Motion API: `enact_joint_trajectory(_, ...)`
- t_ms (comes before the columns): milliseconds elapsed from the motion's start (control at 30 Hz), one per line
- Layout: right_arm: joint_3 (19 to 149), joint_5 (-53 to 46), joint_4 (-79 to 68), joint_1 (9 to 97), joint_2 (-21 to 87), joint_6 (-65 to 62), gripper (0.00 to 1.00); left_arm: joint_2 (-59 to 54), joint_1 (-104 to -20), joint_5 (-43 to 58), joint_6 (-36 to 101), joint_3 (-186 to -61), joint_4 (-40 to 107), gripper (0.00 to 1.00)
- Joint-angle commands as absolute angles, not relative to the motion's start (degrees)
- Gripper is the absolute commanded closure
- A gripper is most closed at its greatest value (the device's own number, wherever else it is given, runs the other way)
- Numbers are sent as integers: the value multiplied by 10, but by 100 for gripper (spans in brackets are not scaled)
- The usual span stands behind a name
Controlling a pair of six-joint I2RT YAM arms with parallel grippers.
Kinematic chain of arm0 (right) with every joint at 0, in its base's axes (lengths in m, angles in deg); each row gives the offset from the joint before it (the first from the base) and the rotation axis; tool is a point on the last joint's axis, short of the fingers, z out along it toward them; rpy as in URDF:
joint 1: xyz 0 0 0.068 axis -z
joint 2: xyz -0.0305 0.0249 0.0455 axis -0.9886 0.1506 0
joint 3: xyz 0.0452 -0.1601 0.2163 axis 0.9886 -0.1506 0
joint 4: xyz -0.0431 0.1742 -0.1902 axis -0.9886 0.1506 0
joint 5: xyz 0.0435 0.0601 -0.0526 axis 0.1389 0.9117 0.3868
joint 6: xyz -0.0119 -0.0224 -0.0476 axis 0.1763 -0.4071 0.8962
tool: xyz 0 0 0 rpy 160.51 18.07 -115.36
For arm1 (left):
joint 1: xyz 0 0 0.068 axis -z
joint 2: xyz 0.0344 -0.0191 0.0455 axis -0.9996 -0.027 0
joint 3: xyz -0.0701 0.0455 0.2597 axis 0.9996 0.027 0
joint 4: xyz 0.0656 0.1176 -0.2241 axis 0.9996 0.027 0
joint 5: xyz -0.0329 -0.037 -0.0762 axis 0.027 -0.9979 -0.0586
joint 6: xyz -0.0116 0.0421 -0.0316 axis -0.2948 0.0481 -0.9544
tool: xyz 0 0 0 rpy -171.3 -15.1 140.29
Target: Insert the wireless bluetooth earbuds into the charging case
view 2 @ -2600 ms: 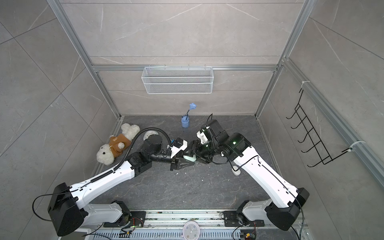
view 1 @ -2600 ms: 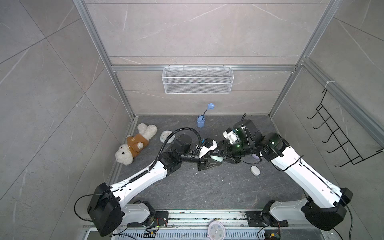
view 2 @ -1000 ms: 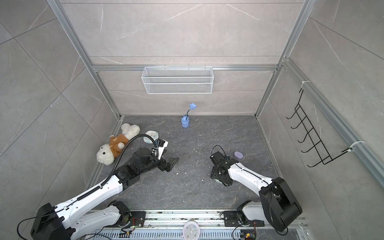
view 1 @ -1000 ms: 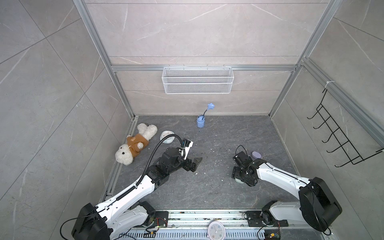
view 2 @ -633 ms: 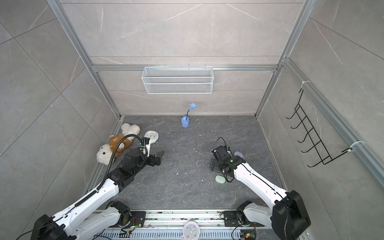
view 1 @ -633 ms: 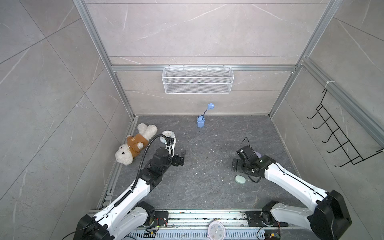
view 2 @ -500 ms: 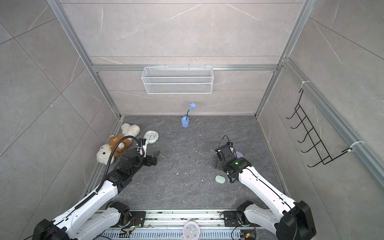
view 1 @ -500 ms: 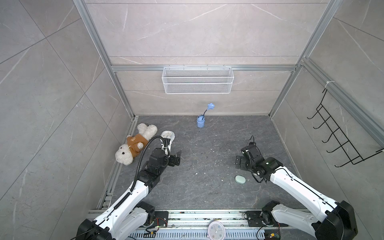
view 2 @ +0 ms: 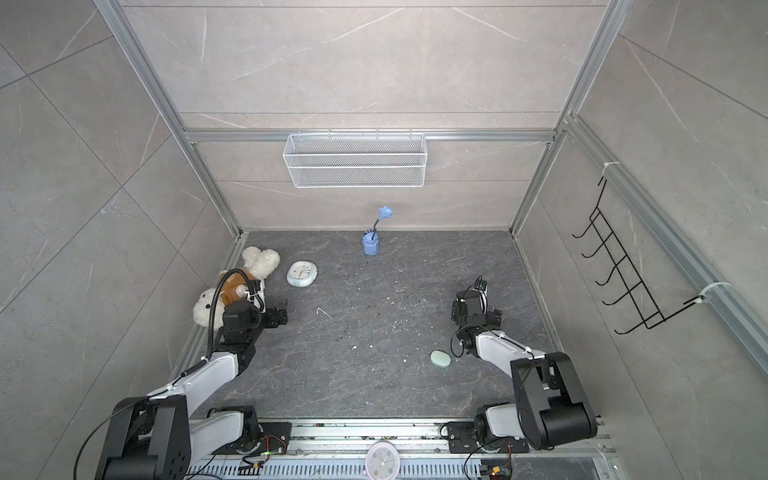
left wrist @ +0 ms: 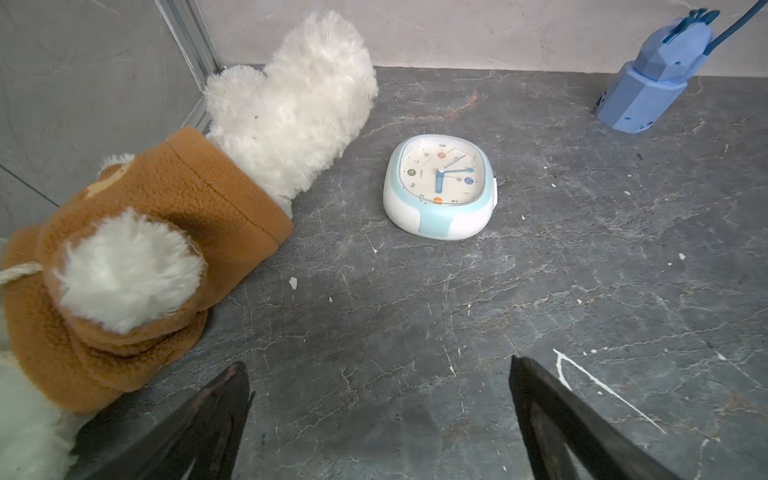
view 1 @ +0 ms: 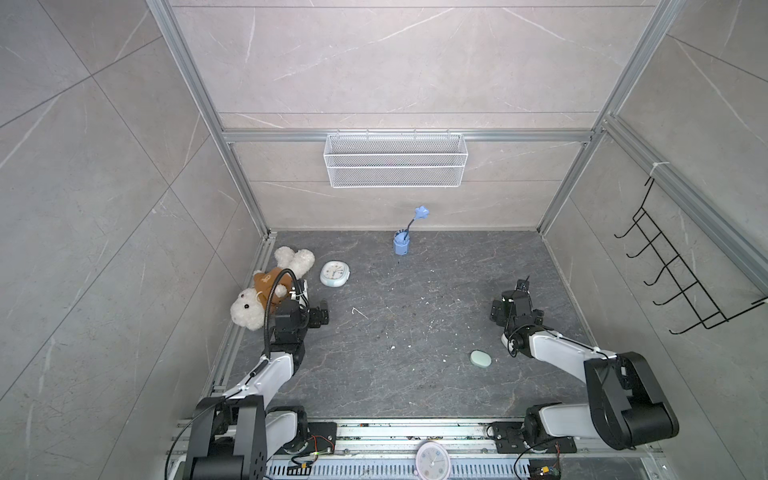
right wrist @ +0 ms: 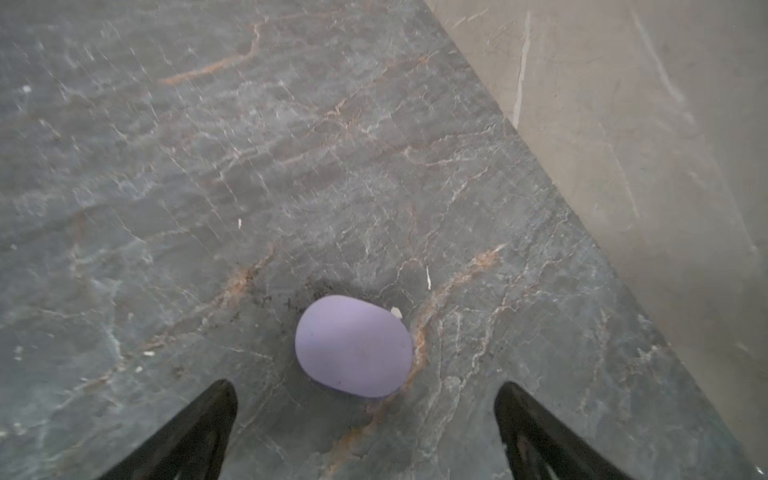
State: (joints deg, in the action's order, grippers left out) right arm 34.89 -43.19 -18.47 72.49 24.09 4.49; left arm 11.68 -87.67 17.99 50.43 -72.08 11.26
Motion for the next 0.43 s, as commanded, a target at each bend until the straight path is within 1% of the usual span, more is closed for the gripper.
enact_joint_trajectory(0,324,-402,-380,729,235,112,0,97,-886,172,535,-734,14,1)
enact_joint_trajectory(33,320,-395,-389,729,234,117,0,92,-892,159,536,-728,-11,1)
enact_joint_trajectory(67,321,-410,-407,730,244,118,0,89,-894,158,535,-725,-28,1)
enact_joint_trajectory(133,351,-477,-382,725,270,101,0,83,-899,153,533,-732,-28,1)
enact_joint_trajectory(167,363,-491,-364,723,277,98,0,82,-900,153,531,-734,-26,1)
enact_joint_trajectory(200,363,-487,-370,719,280,105,0,83,-900,152,531,-731,-31,1)
enact_joint_trajectory(267,356,-446,-376,718,275,117,2,87,-900,153,530,-725,-35,1)
enact_joint_trajectory(333,362,-478,-368,718,279,104,0,90,-900,155,529,-721,-38,1)
enact_joint_trajectory(400,352,-474,-378,718,269,105,0,90,-900,154,529,-721,-37,1)
